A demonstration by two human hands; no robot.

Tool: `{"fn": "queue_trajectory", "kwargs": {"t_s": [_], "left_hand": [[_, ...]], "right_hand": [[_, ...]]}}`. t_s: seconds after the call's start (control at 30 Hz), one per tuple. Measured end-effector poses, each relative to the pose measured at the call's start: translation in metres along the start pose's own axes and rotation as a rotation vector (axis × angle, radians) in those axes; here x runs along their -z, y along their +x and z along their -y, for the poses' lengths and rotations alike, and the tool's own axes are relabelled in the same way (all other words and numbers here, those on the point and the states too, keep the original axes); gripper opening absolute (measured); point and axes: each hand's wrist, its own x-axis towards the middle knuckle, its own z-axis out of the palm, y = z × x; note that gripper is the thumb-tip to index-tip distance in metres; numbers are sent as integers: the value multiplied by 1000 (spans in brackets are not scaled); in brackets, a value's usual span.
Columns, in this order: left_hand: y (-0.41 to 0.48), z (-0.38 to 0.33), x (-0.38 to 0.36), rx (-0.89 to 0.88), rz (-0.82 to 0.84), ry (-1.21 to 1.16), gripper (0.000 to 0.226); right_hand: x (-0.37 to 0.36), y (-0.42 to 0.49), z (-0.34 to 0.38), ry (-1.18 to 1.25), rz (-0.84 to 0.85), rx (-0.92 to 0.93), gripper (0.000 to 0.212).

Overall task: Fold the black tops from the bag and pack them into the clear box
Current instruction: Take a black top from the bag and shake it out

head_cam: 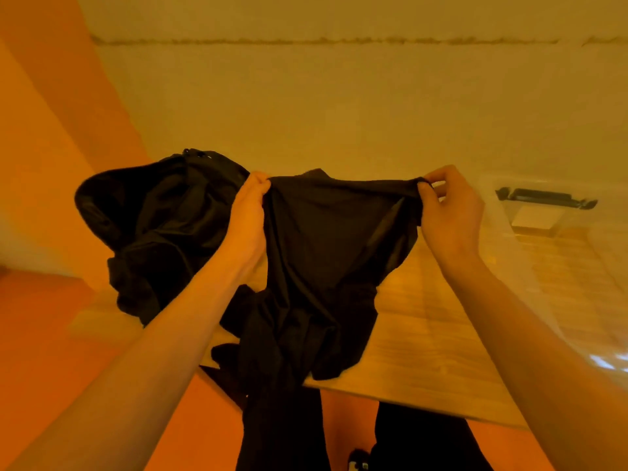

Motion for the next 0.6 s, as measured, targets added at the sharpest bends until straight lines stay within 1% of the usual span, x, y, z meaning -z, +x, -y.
{"fn": "queue_trajectory", "kwargs": {"t_s": [0.07, 0.17, 0.23, 0.3, 0.33, 0.37, 0.4, 0.43, 0.47, 0.53, 0.57, 0.6], "left_hand": [[-7, -13, 6, 84, 82, -92, 29], [-15, -22, 15, 212, 278, -230, 24], [-14, -24, 19, 235, 313, -269, 26], [-15, -29, 18, 243, 350, -315, 29], [-14, -31, 17, 240, 368, -331, 27], [-14, -34, 16, 218, 362, -300, 26], [-13, -35, 14, 187, 330, -207, 28], [-15, -37, 13, 150, 305, -90, 32], [-17, -37, 12, 122, 288, 15, 32], [-22, -35, 8, 104, 282, 155, 24], [-26, -32, 5, 104, 305, 236, 16], [-31, -28, 0, 116, 350, 367, 19]], "right_hand": [[-2, 5, 6, 76, 48, -68, 5], [-5, 3, 17, 216, 173, -232, 9], [-3, -2, 24, 336, 255, -255, 12], [3, -4, 29, 502, 354, -260, 15], [6, -5, 29, 598, 408, -293, 16], [10, -6, 30, 691, 458, -347, 17], [13, -6, 30, 761, 499, -400, 17], [16, -7, 29, 775, 526, -429, 17], [19, -8, 27, 731, 539, -432, 16], [24, -9, 24, 625, 555, -415, 13], [27, -10, 23, 611, 565, -417, 11], [28, -11, 22, 616, 574, -424, 10]]}}
